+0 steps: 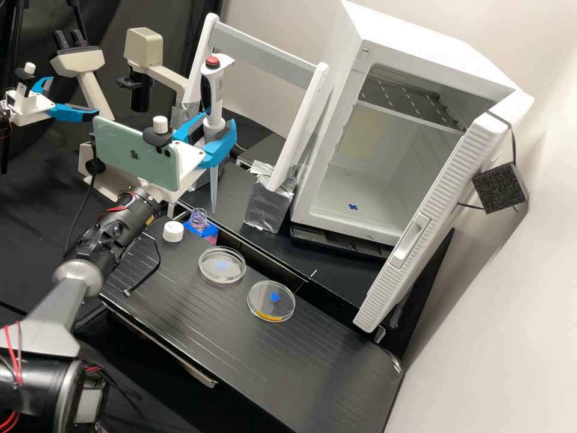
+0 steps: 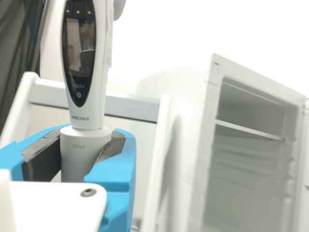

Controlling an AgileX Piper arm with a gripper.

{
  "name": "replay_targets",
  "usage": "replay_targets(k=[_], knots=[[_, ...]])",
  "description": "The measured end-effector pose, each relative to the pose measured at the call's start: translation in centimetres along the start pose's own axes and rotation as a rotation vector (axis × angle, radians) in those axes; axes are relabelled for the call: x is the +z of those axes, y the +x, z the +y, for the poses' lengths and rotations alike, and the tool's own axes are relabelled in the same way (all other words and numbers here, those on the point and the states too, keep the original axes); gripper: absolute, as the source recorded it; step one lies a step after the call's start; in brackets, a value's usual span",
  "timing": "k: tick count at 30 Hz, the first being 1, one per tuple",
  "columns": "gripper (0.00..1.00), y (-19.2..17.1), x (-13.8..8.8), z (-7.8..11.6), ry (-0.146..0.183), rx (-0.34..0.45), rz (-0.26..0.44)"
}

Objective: Use the pipette

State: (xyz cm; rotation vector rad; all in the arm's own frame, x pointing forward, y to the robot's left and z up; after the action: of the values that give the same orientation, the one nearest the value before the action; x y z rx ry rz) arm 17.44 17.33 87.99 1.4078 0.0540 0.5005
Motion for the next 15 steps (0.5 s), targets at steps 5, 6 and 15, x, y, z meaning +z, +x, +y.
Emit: replay_targets(k=[5, 6, 15], knots=[[0.00, -0.7, 2.5, -0.4, -0.025, -0.040, -0.063], [0.00, -0.9, 3.1, -0.4, -0.023, -0.049, -0.080], [0.00, -2.7, 4.9, 1.5, 0.038, 0.015, -0.133]])
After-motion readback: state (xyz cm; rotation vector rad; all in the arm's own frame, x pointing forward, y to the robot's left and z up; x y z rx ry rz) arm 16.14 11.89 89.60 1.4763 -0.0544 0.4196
